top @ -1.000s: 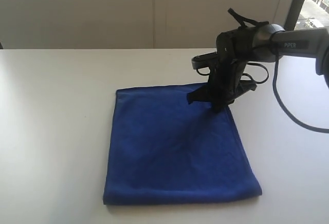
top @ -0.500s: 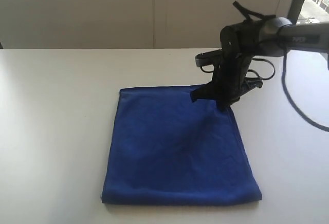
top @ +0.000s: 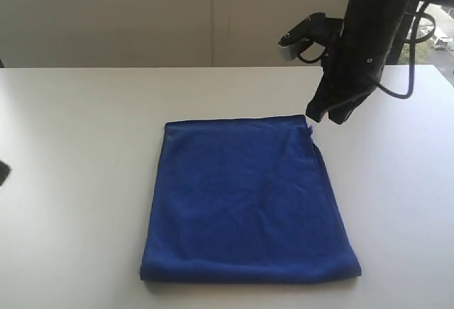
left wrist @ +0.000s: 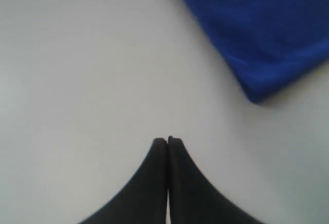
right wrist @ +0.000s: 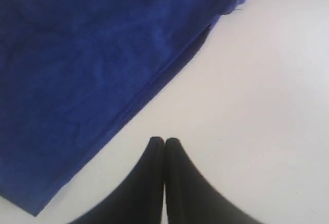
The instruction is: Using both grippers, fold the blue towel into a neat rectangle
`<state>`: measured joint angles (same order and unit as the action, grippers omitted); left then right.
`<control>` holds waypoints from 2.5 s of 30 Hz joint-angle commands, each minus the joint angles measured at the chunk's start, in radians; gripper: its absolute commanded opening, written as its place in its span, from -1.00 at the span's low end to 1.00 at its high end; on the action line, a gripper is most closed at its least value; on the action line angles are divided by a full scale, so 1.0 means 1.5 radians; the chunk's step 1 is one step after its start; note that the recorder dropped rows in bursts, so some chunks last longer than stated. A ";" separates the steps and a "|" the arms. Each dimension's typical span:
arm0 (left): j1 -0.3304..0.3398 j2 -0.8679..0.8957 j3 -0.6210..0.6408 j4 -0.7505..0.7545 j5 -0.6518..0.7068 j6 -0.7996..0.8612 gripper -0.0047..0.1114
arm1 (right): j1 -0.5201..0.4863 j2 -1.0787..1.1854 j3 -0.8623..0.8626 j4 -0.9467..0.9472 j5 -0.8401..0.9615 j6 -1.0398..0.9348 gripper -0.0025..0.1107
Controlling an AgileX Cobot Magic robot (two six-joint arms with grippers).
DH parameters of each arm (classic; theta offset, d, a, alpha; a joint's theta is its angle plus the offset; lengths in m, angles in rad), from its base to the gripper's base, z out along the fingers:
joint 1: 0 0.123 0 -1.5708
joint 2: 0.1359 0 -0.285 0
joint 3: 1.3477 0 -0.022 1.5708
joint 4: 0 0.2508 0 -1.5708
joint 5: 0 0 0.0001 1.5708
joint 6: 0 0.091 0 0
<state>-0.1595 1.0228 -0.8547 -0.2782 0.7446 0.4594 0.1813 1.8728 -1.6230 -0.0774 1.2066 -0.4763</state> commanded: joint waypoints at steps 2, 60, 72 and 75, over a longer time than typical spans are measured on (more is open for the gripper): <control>-0.068 0.169 -0.151 -0.130 0.247 0.183 -0.92 | -0.003 -0.046 0.061 0.073 0.010 -0.047 -0.96; -0.250 0.521 -0.082 -0.210 -0.060 0.704 0.22 | -0.001 -0.137 0.572 0.220 -0.327 -0.507 0.02; -0.250 0.521 -0.064 -0.210 -0.071 0.704 0.22 | -0.001 -0.137 0.572 0.226 -0.332 -0.507 -0.06; -0.250 0.521 -0.047 -0.210 -0.094 0.704 0.20 | -0.001 -0.137 0.572 0.229 -0.335 -0.507 -0.18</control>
<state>-0.5268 1.8046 -0.9484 -0.5813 0.6116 1.5082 0.1813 1.6663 -0.7682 0.2552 0.7125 -1.2237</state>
